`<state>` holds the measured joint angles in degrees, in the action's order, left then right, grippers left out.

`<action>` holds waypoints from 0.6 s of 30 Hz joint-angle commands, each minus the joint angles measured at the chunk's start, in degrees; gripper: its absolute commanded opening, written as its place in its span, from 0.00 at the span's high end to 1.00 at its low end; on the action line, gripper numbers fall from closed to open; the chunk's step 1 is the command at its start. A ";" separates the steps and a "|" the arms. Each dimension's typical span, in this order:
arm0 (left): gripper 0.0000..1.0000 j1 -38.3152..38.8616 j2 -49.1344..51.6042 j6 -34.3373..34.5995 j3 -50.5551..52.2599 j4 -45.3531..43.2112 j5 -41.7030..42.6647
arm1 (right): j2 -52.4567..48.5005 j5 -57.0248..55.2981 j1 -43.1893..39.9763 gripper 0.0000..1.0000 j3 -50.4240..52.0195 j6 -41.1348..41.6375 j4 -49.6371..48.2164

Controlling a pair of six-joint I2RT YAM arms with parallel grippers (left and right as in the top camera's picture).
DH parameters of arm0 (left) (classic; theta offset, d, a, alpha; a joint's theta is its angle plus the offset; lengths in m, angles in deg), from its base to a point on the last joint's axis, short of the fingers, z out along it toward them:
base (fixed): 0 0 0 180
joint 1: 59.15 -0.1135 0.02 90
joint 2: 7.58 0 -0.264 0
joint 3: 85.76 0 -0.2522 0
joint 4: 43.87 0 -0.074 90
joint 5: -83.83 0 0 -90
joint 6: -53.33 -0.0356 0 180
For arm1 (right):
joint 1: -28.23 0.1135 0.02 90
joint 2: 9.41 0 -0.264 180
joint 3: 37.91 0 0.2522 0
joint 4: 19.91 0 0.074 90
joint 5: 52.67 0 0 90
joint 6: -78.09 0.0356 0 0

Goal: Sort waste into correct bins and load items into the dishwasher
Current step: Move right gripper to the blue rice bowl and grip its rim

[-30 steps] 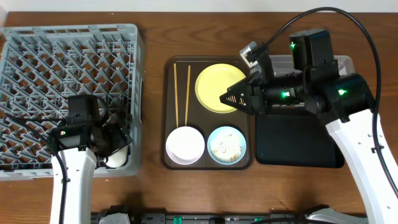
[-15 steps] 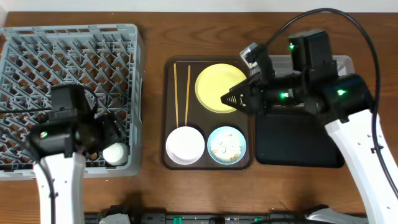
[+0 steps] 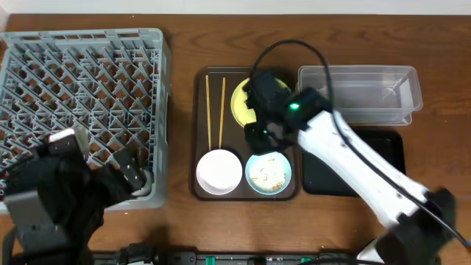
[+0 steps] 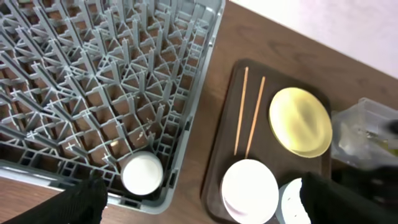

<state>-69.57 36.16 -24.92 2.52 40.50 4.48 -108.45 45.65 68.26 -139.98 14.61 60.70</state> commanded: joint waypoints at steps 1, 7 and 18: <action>0.00 -0.17 -0.50 -0.57 -0.55 0.09 0.70 | -4.26 -1.66 1.81 0.83 -0.02 6.47 0.42; 0.00 -0.17 -0.26 -0.57 -0.55 0.07 0.68 | -12.37 -2.32 3.87 0.80 -0.02 9.22 0.72; 0.00 -0.17 0.02 -0.57 -0.50 0.07 0.70 | -18.84 -0.42 6.56 0.80 -0.02 8.07 -1.33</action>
<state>-69.57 35.81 -24.92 2.55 40.44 4.46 -126.86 44.71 72.88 -139.98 22.39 59.37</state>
